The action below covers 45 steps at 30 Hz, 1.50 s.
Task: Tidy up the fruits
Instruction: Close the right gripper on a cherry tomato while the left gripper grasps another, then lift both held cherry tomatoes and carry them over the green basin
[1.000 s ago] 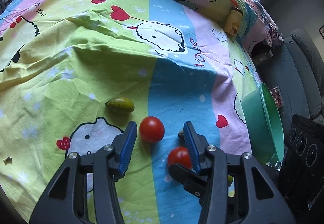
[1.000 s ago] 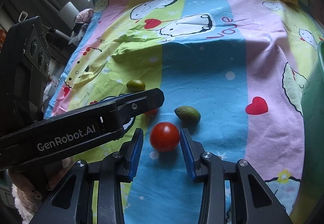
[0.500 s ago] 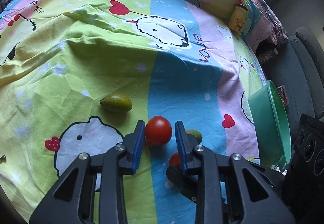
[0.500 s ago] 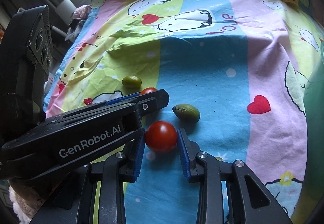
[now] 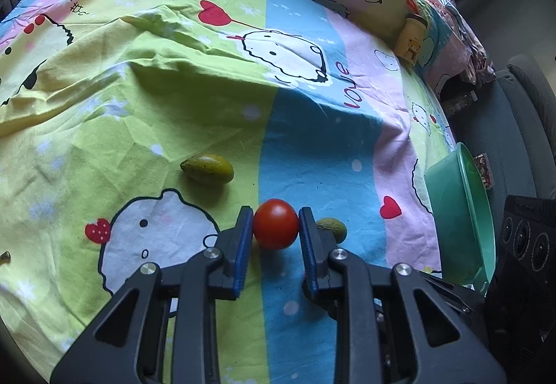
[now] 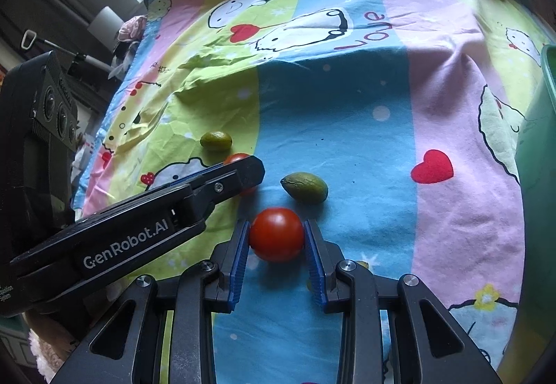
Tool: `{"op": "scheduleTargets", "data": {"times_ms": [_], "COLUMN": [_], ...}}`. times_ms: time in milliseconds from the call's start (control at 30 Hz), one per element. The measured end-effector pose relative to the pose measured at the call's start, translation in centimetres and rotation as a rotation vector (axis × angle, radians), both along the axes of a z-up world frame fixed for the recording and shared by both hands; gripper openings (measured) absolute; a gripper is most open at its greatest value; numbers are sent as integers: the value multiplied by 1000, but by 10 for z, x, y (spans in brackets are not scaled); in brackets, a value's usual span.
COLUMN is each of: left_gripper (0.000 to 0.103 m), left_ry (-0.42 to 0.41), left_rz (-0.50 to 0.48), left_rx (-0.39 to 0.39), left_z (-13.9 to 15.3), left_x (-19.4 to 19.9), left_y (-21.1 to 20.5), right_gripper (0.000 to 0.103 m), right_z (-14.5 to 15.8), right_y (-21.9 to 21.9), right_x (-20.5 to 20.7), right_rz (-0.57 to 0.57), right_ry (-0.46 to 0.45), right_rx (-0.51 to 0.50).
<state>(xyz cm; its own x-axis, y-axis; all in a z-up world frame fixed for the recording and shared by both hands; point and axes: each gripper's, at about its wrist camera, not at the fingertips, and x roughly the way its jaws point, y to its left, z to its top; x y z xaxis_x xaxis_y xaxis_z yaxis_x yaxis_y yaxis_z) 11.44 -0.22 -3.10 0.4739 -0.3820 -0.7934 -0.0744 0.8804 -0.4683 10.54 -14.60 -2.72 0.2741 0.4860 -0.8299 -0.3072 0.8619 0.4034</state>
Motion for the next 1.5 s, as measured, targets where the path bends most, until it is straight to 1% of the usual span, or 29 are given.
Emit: {"op": "scheduleTargets", "data": {"times_ms": [300,433,633,767,1033,1200,1367,1500], "left_gripper": [26,26,26,26,26,26,26,26], "left_ry": [-26,-49,-122,-166,-207,-240,-280,-299], "left_rz": [18,20,15,5,-17,-37,-60,-86], "left_rx": [-9,-22,-43,-22,-17,-16,4,10], "left_z": [12,21,42,54,67,77,88,94], "left_x": [-9,-14,-28,-37,-45,-53,-59,-61], "left_y": [-1,-3,-9,-14,-23,-30,-44,-57], "right_gripper": [34,34,34,34,34,34,34,34], "right_z": [2,7,18,27,49,70,89,99], "right_y": [-12,-19,-34,-45,-61,-76,-93,-107], "right_x": [3,4,4,4,-3,-12,-22,-28], "right_rz": [-35,-52,-84,-101,-135,-156,-191,-210], "right_ry": [11,3,-30,-45,-93,-144,-199,-224], "right_rx": [13,25,21,54,101,134,168,191]}}
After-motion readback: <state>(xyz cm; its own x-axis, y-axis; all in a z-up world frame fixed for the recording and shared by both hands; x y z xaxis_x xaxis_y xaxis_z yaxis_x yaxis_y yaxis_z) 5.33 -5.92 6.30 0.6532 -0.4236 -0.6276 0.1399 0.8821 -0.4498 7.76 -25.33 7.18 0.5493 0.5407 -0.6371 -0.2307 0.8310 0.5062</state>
